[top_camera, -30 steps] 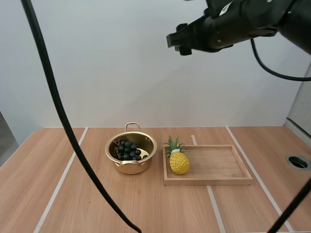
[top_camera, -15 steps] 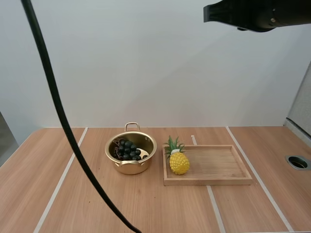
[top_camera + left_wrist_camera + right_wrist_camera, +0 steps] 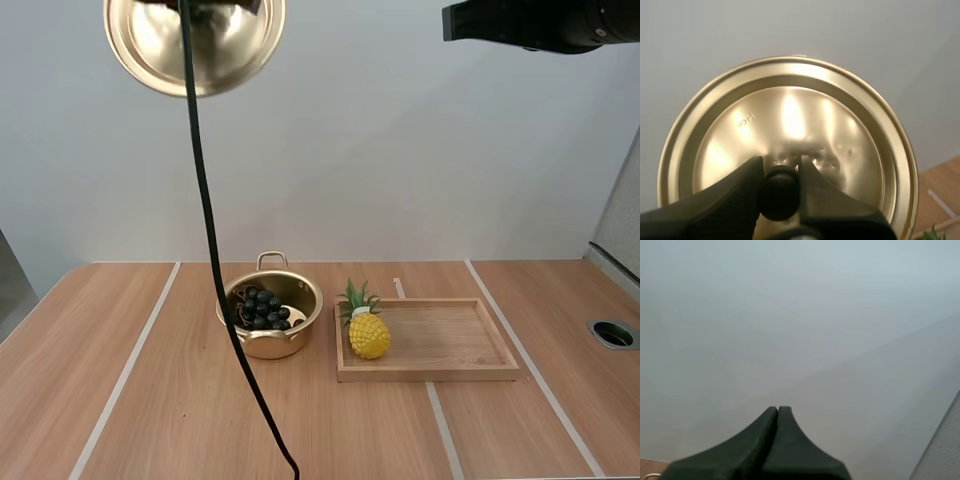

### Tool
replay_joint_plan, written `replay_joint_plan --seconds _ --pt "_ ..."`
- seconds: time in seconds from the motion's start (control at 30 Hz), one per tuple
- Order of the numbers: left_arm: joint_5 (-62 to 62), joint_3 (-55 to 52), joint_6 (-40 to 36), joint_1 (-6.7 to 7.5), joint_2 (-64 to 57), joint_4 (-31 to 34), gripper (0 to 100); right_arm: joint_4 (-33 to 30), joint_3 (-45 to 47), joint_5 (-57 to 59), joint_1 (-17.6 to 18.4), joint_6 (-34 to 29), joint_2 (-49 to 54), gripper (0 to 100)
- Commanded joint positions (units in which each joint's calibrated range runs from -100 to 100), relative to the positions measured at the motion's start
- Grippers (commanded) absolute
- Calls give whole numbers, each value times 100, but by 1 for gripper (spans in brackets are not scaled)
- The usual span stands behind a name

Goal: Open the pot, put the grape inside, and close it

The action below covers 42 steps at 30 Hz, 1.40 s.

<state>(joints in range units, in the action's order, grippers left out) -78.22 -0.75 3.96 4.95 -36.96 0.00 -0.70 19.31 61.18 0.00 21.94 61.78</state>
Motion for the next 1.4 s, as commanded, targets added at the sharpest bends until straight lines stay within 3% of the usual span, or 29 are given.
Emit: replay_joint_plan --seconds 0.0,0.13,0.53,1.03,1.37 --pt "87 -435 345 12 92 -330 0 -35 -47 -47 -17 -3 58 0" --pt "87 -1079 753 12 219 -688 0 -35 -47 -183 -17 -3 58 0" --pt "-58 -2227 775 12 983 -846 0 -35 -47 -645 -17 -3 58 0" --pt "-574 -2317 1050 12 2705 -881 0 -50 -47 -646 -17 -3 58 0" --pt "264 -2317 1154 12 3526 -921 0 -50 -47 -736 -17 7 58 0"
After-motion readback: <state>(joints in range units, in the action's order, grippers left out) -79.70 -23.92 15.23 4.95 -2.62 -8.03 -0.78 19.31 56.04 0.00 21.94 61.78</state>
